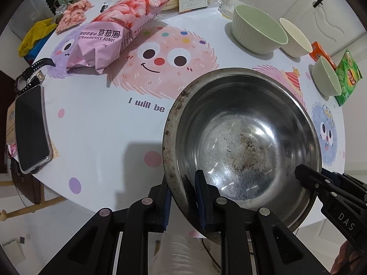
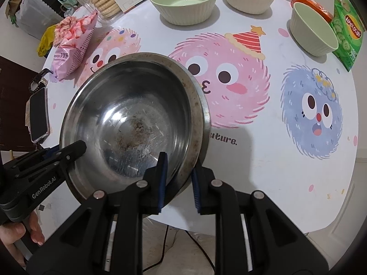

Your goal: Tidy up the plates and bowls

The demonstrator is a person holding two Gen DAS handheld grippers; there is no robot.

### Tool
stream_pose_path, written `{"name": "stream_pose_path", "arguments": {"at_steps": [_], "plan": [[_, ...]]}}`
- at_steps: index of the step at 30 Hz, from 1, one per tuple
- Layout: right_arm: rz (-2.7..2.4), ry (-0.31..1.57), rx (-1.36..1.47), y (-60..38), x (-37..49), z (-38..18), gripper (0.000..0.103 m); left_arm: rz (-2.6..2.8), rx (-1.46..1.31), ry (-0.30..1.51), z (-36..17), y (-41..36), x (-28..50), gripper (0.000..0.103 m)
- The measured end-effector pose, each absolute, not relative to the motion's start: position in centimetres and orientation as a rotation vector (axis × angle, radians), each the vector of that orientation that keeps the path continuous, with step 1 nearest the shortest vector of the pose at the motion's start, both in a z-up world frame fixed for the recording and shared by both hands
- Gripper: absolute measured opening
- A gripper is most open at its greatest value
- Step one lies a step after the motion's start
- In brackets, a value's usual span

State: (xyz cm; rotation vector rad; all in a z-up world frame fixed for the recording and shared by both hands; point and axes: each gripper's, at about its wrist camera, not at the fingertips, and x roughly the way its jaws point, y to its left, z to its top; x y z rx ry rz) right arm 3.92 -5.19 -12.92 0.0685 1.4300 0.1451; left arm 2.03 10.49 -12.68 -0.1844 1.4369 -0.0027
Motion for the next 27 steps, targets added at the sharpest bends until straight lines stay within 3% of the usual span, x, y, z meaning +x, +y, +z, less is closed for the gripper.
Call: {"name": "stream_pose_path", "arguments": {"at_steps": [11,14,15,17,19,22,26,27], "plan": [[0.126,1.435,0.06,-5.8,4.0,-12.5,0.025,0.01,-0.19,1.435,-12.7,10.2,2.2,0.024],[0.125,1.434,0.053,-6.0,3.9,-12.5,0.031,0.017,-0.199,1.427,-12.6,10.1,2.3,0.038],[0.124,1.43,0.049,-6.0,4.0,-12.4,0.032,0.021,-0.202,1.422,-12.5,10.1,2.4,0.049],[0.122,1.423,0.041,-6.2,3.9,-12.1,0.047,0.027,-0.216,1.414,-12.4,10.3,2.4,0.061],[0.115,1.411,0.033,-6.4,3.9,-11.9,0.056,0.036,-0.224,1.409,-12.2,10.5,2.4,0.067],[0.122,1.399,0.027,-6.7,4.0,-11.5,0.058,0.047,-0.231,1.4,-12.0,10.6,2.4,0.077],[0.134,1.39,0.043,-7.1,4.1,-11.2,0.082,0.051,-0.231,1.384,-11.7,10.8,2.5,0.087],[0.141,1.388,0.05,-7.1,4.2,-11.1,0.082,0.051,-0.224,1.379,-11.5,10.8,2.5,0.088]]}}
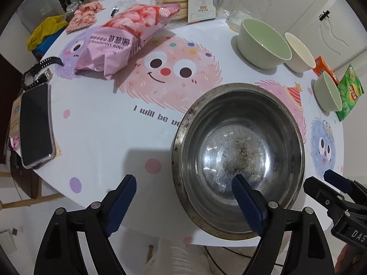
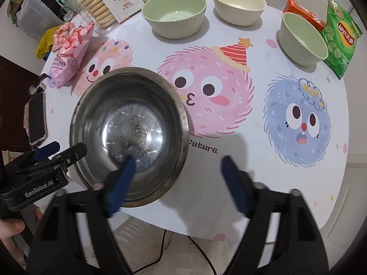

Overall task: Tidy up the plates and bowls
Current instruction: 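Move both grippers to the light green bowl and close them on its rim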

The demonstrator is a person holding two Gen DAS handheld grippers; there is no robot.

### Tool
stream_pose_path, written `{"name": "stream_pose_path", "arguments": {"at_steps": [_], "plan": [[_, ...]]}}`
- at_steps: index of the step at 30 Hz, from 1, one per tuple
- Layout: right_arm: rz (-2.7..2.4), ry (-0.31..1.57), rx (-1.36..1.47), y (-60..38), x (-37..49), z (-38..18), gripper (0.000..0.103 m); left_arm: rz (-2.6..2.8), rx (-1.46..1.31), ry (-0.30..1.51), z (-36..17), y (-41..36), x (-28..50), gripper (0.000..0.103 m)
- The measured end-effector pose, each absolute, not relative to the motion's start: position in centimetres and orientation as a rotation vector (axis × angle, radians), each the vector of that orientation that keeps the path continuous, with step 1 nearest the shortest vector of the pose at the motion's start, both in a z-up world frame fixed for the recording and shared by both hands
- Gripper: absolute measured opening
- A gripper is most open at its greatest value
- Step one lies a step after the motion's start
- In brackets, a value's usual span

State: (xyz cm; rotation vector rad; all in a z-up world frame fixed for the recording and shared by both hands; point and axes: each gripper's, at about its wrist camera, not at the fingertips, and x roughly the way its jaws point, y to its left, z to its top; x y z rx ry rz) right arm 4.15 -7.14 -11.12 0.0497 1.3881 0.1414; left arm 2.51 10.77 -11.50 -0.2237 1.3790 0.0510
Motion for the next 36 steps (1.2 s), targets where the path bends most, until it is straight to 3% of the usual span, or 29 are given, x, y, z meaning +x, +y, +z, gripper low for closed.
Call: {"name": "stream_pose_path", "arguments": {"at_steps": [3,7,21,36], "plan": [[0.15,1.393,0.068,-7.6,4.3,-11.0,0.085,0.049,-0.227,1.359,-11.0,10.9,2.6,0.103],[0.145,1.388,0.1,-8.8,4.5,-10.6,0.101,0.033,-0.243,1.337,-10.2,10.7,3.2,0.103],[0.128,1.319,0.314,-14.5,11.3,-7.5,0.102,-0.01,-0.199,1.32,-8.6,6.3,10.5,0.103],[0.093,1.417,0.525,-15.1,21.5,-12.0,0.102,0.057,-0.267,1.415,-11.7,7.2,20.8,0.103]]}}
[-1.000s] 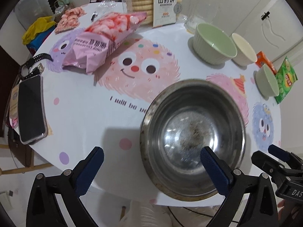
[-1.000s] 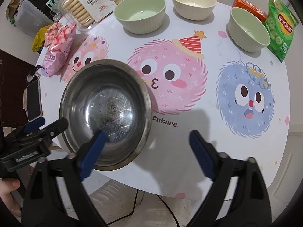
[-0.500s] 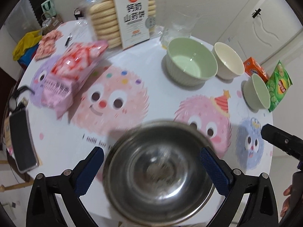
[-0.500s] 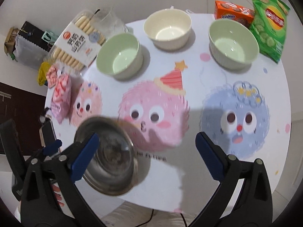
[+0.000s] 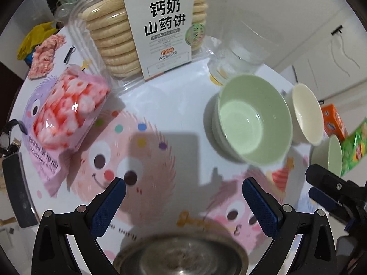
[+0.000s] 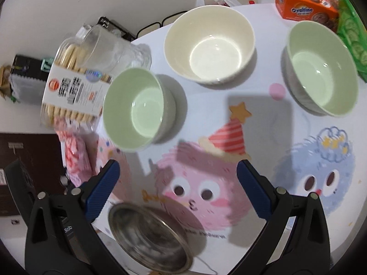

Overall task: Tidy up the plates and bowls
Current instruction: 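Move both grippers to the light green bowl and close them on its rim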

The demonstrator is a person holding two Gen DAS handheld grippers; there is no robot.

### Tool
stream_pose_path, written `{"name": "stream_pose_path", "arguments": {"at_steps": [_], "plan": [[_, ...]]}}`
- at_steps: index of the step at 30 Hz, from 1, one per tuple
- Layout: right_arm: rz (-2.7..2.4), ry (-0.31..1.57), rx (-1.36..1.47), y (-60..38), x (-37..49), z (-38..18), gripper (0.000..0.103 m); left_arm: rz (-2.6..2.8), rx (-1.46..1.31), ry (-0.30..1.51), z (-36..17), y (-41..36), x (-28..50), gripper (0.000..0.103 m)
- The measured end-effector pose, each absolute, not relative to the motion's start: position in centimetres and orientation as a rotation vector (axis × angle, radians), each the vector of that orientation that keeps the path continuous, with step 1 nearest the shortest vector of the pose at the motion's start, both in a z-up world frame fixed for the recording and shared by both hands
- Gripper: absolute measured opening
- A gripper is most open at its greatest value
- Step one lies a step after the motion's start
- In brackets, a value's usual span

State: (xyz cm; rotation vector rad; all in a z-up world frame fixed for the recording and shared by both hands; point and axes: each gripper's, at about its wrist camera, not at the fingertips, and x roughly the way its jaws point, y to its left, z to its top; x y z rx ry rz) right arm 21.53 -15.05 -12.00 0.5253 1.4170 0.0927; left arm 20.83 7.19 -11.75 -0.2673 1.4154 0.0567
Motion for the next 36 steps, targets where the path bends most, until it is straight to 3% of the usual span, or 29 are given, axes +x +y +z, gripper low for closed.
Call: {"name": "stream_pose_path", "arguments": {"at_steps": [6,12,17,19,25,28,31,36], "plan": [[0.071,1.428,0.557,-14.6,24.2,-13.1,0.102,0.082,-0.356,1.446,-13.1,7.7,23.5,0.102],[0.047,1.446,0.627,-14.3,25.9,-14.7,0.101,0.09,-0.399,1.47,-14.5,7.8,25.3,0.074],[0.04,1.464,0.678,-14.0,26.7,-16.0,0.066,0.079,-0.422,1.475,-15.3,7.7,26.6,0.059],[0.032,1.473,0.694,-14.0,26.8,-16.5,0.057,0.08,-0.427,1.476,-15.5,7.4,27.4,0.051],[0.0,1.47,0.689,-14.2,27.1,-17.2,0.052,0.044,-0.458,1.476,-15.9,7.1,28.8,0.031],[-0.005,1.481,0.671,-14.2,27.2,-17.4,0.029,0.02,-0.476,1.474,-16.0,6.5,29.4,0.021],[0.002,1.477,0.678,-13.9,27.5,-17.7,0.015,0.003,-0.479,1.474,-15.8,6.0,30.0,0.012],[-0.005,1.464,0.59,-13.1,27.7,-17.3,0.014,-0.027,-0.508,1.481,-16.4,6.1,29.9,0.007]]}}
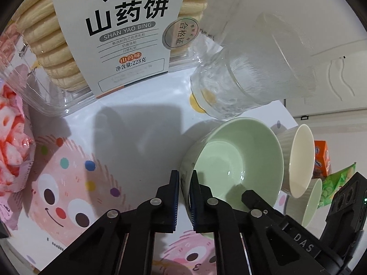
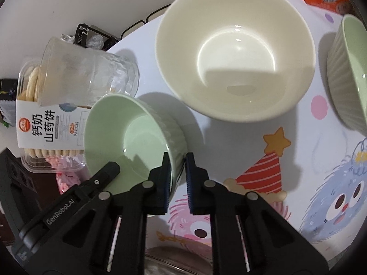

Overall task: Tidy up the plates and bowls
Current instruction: 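Move both grippers to the light green bowl and close them on its rim, then carry the green bowl with both grippers beside the steel bowls, open both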

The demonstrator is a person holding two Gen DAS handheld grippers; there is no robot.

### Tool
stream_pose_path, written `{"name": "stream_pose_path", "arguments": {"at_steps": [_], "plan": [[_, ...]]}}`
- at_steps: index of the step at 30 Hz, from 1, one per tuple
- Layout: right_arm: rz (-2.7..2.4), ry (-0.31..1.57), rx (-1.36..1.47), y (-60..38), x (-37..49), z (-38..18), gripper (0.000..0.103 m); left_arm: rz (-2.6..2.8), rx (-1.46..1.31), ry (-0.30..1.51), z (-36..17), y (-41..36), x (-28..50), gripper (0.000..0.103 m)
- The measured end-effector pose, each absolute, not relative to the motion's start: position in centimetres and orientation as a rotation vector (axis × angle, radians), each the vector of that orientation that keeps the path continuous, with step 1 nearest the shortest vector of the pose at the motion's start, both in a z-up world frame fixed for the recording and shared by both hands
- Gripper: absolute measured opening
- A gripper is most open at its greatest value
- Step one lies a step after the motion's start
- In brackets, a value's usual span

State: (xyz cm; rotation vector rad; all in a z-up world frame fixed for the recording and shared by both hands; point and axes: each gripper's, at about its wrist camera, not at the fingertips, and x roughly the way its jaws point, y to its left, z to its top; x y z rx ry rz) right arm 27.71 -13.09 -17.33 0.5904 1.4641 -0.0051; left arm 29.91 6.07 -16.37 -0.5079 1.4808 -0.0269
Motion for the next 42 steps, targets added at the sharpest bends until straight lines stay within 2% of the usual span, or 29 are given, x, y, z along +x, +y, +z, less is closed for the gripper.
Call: {"name": "stream_pose_path", "arguments": {"at_steps": [16,30,42], "plan": [[0.009,1.443,0.488,-11.9,25.6,-15.4,0.012,-0.061,-0.467,1.476,-14.8,5.7,27.0,0.006],[-0.018,1.365,0.467,-16.9,16.6,-10.5,0.012,-0.194,-0.354,1.446,-10.9,-0.7,19.6,0.007],[-0.093,1.409,0.505,-23.3,6.5,-11.5,0.012,-0.301,-0.249,1.536,-13.0,-7.6,11.6,0.008]]}}
